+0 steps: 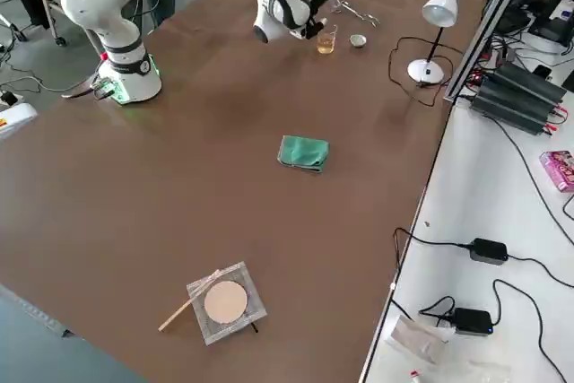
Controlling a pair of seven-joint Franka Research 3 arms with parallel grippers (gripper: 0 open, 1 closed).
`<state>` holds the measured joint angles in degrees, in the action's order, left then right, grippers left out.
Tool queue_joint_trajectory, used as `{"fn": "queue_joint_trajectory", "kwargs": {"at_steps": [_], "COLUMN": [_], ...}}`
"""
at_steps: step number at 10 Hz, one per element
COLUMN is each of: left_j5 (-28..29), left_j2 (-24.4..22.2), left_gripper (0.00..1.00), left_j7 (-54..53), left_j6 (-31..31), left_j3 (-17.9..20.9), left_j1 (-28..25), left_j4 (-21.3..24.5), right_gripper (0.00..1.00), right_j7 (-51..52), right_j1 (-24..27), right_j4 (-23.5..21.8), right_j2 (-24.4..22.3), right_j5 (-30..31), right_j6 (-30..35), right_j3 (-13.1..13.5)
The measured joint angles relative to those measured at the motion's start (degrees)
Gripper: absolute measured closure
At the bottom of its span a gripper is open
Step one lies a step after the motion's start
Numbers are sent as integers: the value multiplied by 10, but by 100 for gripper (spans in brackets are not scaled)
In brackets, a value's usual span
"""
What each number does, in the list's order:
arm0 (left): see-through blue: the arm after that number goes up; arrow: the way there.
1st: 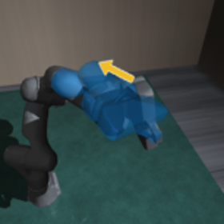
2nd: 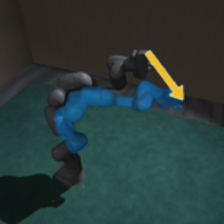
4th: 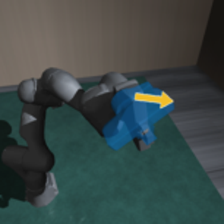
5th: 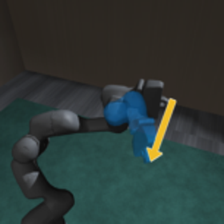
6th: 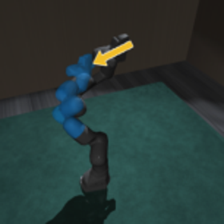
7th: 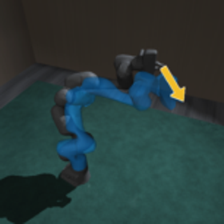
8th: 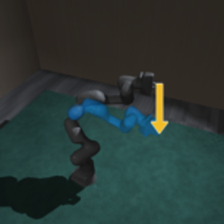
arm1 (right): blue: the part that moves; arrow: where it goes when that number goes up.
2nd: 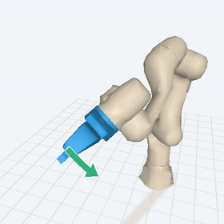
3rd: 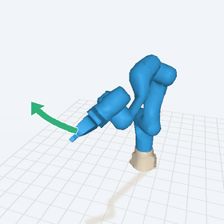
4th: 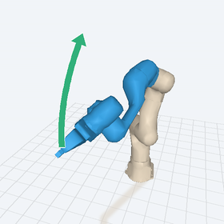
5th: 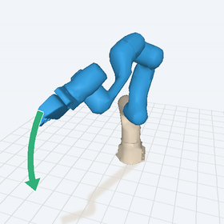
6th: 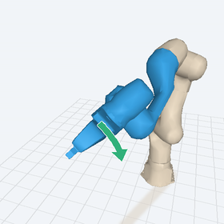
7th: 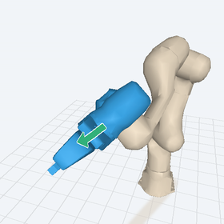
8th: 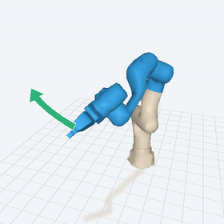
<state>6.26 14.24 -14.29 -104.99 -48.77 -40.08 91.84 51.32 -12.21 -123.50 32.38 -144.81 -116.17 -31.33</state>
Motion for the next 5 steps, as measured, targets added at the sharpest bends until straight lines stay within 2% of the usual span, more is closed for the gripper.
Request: {"fn": "queue_joint_trajectory", "kwargs": {"at_steps": [3,5], "left_j5": [16,23], "left_j2": [-15,-49], "left_gripper": [0,0], "left_j7": [66,71], "left_j6": [43,74], "left_j3": [-3,7], "left_j1": [33,52], "left_j4": [-10,-26], "right_gripper": [62,62], "right_j7": [11,91], "right_j1": [0,5], "right_j4": [-1,0], "right_j2": [0,0], "right_j5": [7,15], "right_j6": [-1,-1], "right_j3": [1,2]}}
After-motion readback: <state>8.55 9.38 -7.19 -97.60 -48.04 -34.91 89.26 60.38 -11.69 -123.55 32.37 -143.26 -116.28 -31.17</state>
